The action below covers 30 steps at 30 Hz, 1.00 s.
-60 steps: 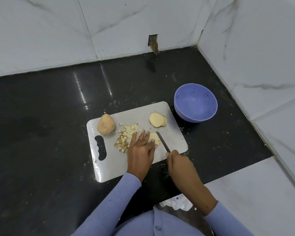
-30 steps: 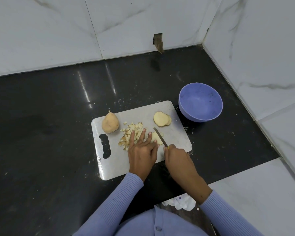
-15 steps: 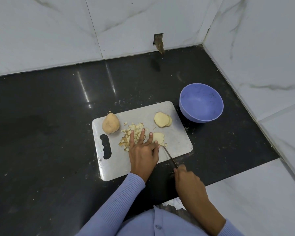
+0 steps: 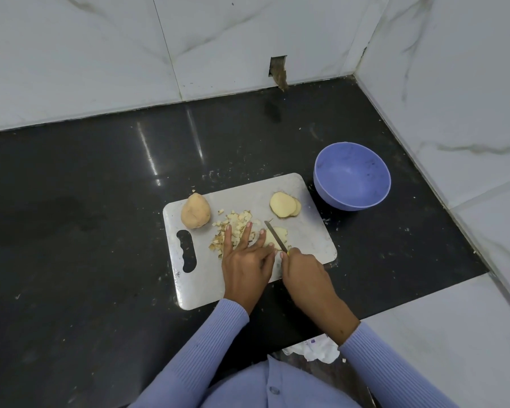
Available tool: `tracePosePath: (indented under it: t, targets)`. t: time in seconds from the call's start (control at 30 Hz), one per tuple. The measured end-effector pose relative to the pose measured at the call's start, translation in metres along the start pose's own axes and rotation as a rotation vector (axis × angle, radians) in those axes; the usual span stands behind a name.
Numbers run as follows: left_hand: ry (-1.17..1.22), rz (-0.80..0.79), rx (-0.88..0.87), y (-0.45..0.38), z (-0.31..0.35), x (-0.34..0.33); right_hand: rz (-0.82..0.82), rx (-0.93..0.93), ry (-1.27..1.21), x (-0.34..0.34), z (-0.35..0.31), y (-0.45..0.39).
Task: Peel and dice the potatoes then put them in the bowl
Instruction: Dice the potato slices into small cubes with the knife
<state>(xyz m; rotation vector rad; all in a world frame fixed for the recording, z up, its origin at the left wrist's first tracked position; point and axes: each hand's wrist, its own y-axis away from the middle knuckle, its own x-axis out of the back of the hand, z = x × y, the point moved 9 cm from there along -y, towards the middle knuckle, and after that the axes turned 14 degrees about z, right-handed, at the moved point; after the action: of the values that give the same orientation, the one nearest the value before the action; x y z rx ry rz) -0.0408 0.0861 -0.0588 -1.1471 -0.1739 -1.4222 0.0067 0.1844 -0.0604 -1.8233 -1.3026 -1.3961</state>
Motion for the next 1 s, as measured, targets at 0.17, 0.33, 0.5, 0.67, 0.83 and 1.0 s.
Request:
tracePosePath:
  t: [0.17,0.33,0.5,0.67,0.83,1.0]
  targets:
    - [-0.038,-0.009,-0.005,-0.001,0.003,-0.003,-0.016,-0.032,0.082,-0.011,0.012,0.014]
    - [-0.042,0.020,-0.010,0.000,0.004,0.000,-0.055,-0.055,0.131,-0.015,0.033,0.042]
    - [-0.036,0.018,-0.006,0.001,0.003,-0.001,-0.095,-0.056,0.151,-0.009,0.046,0.059]
    - [-0.009,0.050,-0.027,0.004,-0.002,0.004,-0.027,-0.029,0.035,0.010,0.035,0.047]
    - [-0.019,0.084,0.038,0.001,-0.014,0.014,-0.001,0.031,0.024,0.007,0.010,0.019]
    - [-0.010,0.070,0.098,-0.001,-0.019,0.012,-0.001,0.038,0.055,-0.002,0.002,0.006]
